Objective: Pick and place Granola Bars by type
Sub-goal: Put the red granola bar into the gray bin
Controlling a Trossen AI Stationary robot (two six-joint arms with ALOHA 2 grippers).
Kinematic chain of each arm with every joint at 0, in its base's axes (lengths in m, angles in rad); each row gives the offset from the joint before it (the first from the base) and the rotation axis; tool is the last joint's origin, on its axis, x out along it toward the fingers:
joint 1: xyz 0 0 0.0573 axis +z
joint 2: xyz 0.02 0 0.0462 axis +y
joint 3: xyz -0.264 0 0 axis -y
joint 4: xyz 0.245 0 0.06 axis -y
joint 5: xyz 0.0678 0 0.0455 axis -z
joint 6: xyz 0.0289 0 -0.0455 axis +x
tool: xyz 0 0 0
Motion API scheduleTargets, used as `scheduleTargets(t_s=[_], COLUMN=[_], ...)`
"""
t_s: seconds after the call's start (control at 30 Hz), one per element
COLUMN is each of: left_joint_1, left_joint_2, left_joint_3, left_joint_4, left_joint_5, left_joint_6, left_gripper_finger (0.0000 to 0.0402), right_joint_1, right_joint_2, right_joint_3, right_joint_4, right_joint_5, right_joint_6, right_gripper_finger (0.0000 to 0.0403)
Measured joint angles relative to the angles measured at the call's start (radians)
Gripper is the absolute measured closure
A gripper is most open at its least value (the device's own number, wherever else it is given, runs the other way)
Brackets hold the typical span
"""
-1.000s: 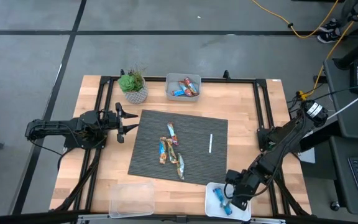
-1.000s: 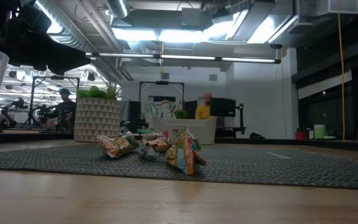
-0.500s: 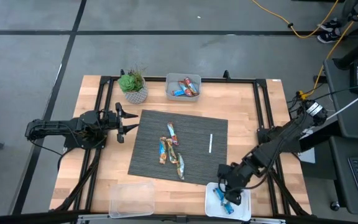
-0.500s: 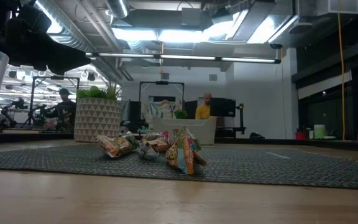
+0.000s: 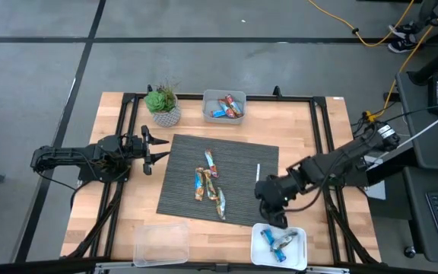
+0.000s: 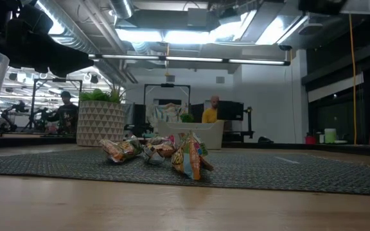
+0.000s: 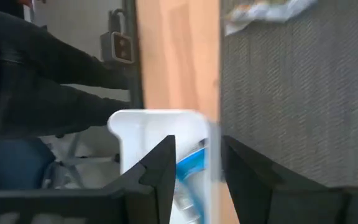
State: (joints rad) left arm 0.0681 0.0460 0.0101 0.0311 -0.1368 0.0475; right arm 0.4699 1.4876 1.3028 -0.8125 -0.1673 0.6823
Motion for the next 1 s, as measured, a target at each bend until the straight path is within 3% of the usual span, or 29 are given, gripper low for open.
scheduleTargets(t_s=[0.57,1.0], left_joint_1=[0.000,0.000], left_joint_2=[0.000,0.000], left_joint_3=[0.000,0.000], left_joint_4=[0.000,0.000], left_joint_5=[0.000,0.000], left_joint_6=[0.000,0.000], left_gripper_finger=[0.0212,0.0212], right_joint_1=[-0.300,-0.467], right_joint_2=[0.000,0.050], right_joint_3=[0.111,0.213], right_joint_4=[-0.032,-0.046], right_joint_5=[-0.002,-0.018], right_joint_6=[-0.479,-0.686], right_gripper_finger=[0.0273,0.0273])
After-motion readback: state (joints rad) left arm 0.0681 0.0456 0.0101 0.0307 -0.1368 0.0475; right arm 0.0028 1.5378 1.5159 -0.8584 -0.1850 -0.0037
